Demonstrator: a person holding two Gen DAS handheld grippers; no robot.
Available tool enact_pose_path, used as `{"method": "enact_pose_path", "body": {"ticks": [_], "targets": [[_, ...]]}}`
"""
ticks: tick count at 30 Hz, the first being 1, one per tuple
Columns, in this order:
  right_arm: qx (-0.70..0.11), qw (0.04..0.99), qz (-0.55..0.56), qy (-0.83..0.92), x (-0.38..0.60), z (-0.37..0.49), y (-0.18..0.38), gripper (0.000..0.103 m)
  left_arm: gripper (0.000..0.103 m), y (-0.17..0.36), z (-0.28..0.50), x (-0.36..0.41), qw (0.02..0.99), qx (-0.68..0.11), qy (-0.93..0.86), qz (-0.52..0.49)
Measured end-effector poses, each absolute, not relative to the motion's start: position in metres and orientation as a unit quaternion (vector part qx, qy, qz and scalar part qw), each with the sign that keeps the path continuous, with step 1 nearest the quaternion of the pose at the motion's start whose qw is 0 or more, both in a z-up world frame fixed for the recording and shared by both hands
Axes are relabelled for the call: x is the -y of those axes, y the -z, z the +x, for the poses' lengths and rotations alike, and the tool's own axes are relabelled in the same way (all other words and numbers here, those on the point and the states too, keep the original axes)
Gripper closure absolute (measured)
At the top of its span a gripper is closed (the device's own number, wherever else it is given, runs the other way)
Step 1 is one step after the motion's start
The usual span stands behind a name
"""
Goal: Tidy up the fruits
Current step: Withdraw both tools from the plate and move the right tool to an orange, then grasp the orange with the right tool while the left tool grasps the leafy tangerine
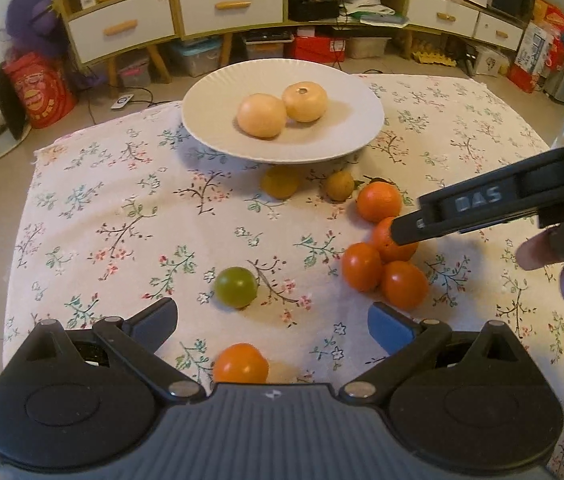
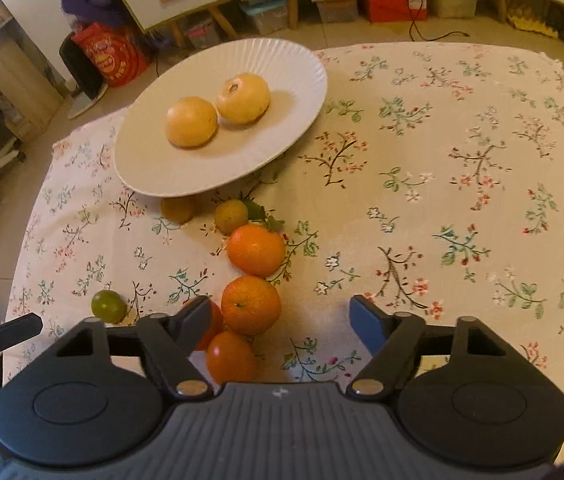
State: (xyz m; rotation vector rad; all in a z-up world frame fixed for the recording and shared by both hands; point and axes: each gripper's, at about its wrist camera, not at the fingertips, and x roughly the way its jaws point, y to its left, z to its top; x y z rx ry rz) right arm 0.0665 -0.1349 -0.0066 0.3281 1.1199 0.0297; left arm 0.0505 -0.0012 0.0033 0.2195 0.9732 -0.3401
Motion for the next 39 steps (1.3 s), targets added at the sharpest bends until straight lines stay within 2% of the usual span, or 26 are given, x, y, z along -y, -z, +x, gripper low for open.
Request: {"method": "enact_pose_path", "body": {"ticks": [4, 18, 32, 35, 39], "targets": [[-0.535, 0.83, 0.151, -0.029, 0.125, 0.07, 0.009, 0.049, 0.018, -0.002, 0.052, 0.006, 0.863, -0.465, 0.166, 0.11], [-0.543, 0.825, 0.155, -0.03, 0.12, 0.075, 0.011, 0.066, 0.021, 0.002, 0.056, 0.009, 0.86, -0.469, 0.17, 0.111], [-0.549, 0.823, 0.141, -0.036, 0.119, 0.077, 0.012, 0.071, 0.025, 0.002, 0.061, 0.022, 0.861, -0.465, 0.173, 0.11], [-0.544, 0.826, 0.144, -0.026, 0.128, 0.075, 0.008, 0.071, 0.027, 0.003, 0.064, 0.027, 0.863, -0.462, 0.173, 0.108], [-0.536, 0.831, 0.15, -0.004, 0.145, 0.074, 0.003, 0.071, 0.036, 0.004, 0.07, 0.034, 0.871, -0.446, 0.177, 0.099]]}}
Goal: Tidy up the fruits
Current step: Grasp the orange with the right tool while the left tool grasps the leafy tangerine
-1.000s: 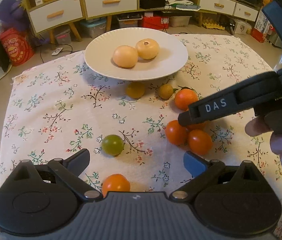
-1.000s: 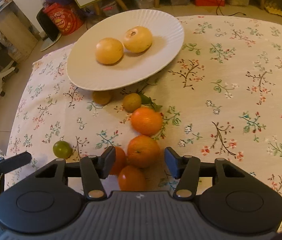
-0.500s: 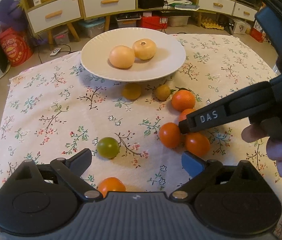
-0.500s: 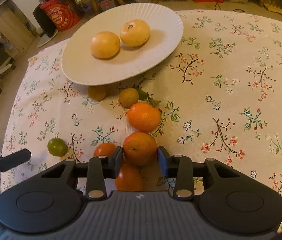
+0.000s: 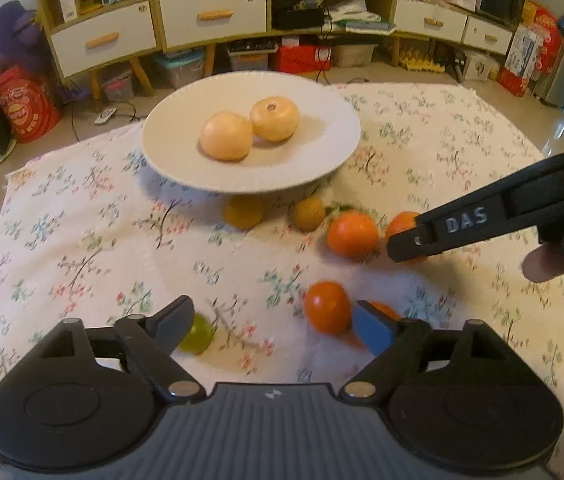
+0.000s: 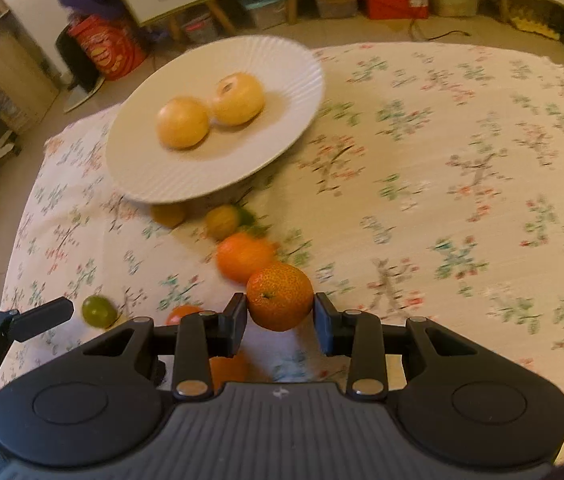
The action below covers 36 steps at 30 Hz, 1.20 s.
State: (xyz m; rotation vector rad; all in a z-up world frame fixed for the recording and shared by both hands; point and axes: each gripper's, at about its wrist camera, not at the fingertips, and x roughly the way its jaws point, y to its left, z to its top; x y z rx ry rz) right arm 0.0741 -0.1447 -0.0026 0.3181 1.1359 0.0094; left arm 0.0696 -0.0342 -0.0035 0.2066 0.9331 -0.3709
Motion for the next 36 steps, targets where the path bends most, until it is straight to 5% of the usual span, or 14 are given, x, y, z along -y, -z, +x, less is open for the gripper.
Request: {"method": "enact_pose_path", "body": {"ticks": [16, 36], "targets": [[-0.531, 0.83, 0.17, 0.021, 0.183, 0.072, 0.002, 0.071, 0.071, 0.023, 0.088, 0.07, 0.863, -0.448, 0.219, 0.081], [-0.533, 0.829, 0.169, 0.022, 0.191, 0.068, 0.004, 0.071, 0.086, 0.027, 0.096, 0.081, 0.861, -0.451, 0.228, 0.061]]}}
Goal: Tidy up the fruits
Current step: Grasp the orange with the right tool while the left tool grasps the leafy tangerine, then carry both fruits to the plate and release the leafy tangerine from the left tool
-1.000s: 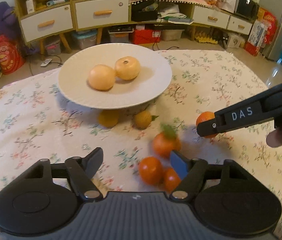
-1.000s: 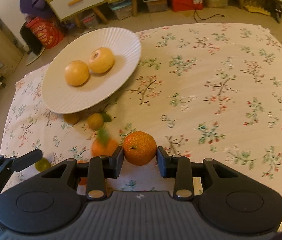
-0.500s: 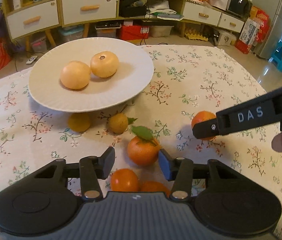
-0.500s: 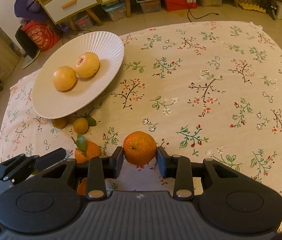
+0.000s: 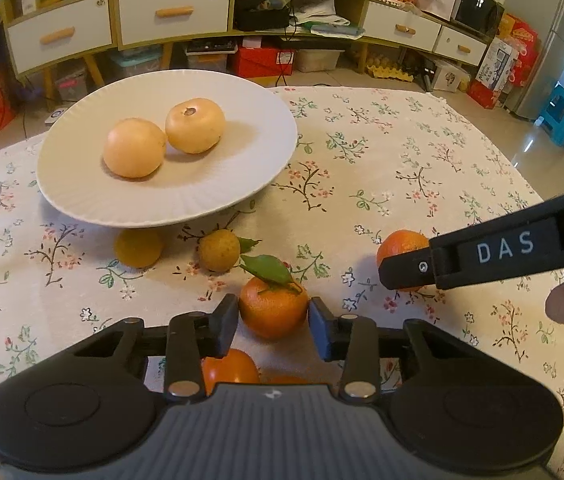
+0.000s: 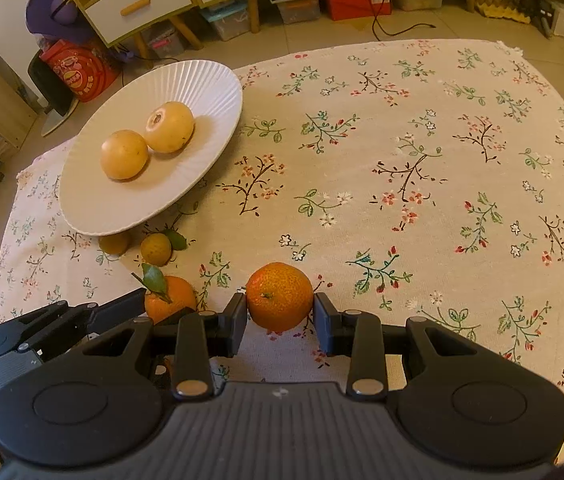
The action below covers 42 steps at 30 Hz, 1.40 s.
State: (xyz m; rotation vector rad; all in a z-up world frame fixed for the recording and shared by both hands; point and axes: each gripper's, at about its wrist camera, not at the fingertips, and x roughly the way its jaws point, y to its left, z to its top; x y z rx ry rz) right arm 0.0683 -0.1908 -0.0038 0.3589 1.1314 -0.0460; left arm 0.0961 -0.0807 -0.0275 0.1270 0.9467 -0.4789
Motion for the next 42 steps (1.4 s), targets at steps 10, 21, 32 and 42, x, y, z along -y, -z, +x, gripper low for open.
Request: {"method": "enact_pose_path", "body": {"ticks": [10, 21, 32, 42], "targets": [[-0.534, 0.829, 0.165, 0.022, 0.187, 0.07, 0.004, 0.071, 0.087, 0.027, 0.099, 0.078, 0.855, -0.467, 0.224, 0.04], [-0.531, 0.831, 0.165, 0.023, 0.187, 0.07, 0.002, 0.071, 0.089, 0.016, 0.098, 0.076, 0.863, -0.455, 0.219, 0.024], [-0.523, 0.835, 0.172, 0.014, 0.184, 0.074, -0.006, 0.071, 0.089, -0.002, 0.103, 0.056, 0.875, -0.436, 0.209, -0.003], [-0.497, 0.849, 0.18, -0.009, 0.171, 0.089, -0.02, 0.071, 0.089, -0.014, 0.119, 0.04, 0.895, -0.404, 0.188, -0.029]]}}
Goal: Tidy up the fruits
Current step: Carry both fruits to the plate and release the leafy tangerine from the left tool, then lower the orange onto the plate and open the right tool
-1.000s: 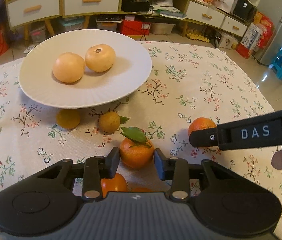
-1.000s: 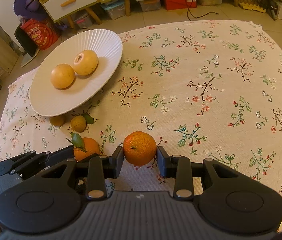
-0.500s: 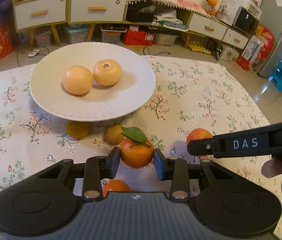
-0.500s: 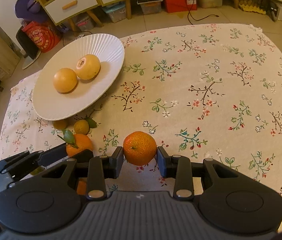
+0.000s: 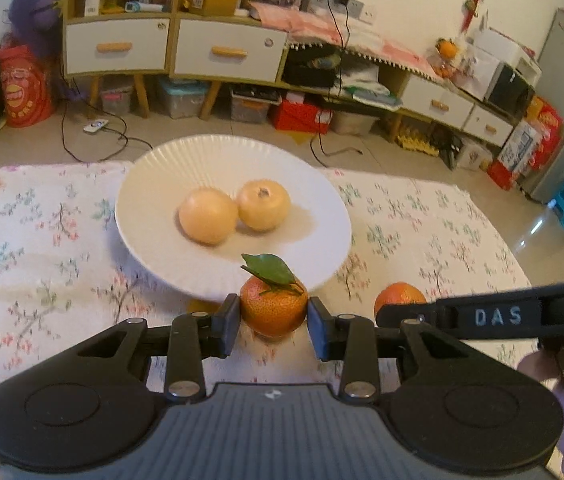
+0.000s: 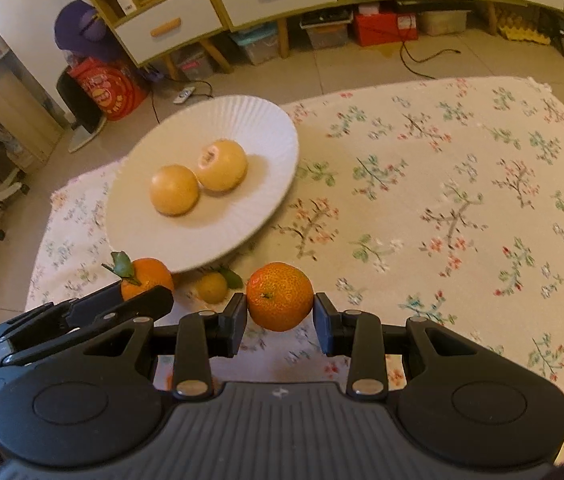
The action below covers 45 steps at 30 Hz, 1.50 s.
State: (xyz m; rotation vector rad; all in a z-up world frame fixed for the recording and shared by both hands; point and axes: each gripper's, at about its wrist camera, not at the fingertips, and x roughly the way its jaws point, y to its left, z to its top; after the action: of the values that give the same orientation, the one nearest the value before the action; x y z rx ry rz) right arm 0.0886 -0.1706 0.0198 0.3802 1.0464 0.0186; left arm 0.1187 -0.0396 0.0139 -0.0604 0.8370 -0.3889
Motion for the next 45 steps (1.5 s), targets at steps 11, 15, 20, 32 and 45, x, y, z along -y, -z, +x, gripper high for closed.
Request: {"method": "enact_pose_path", "body": {"ticks": [11, 15, 20, 32, 45], "targets": [[-0.458, 0.873, 0.162, -0.04, 0.169, 0.129, -0.026, 0.071, 0.089, 0.012, 0.163, 0.05, 0.896, -0.401, 0.19, -0.023], [-0.449, 0.88, 0.142, -0.058, 0.164, 0.151, -0.023, 0.071, 0.089, 0.017, 0.174, 0.05, 0.894, -0.401, 0.2, -0.021], [-0.432, 0.891, 0.116, -0.076, 0.159, 0.182, -0.024, 0.071, 0.089, 0.022, 0.182, 0.047, 0.892, -0.399, 0.213, -0.025], [-0.43, 0.886, 0.126, -0.119, 0.138, 0.234, -0.004, 0.071, 0.088, 0.026, 0.183, 0.035, 0.886, -0.39, 0.249, -0.039], [-0.448, 0.882, 0.086, -0.121, 0.122, 0.244, 0.005, 0.07, 0.087, 0.027, 0.18, 0.041, 0.886, -0.386, 0.257, -0.024]]}}
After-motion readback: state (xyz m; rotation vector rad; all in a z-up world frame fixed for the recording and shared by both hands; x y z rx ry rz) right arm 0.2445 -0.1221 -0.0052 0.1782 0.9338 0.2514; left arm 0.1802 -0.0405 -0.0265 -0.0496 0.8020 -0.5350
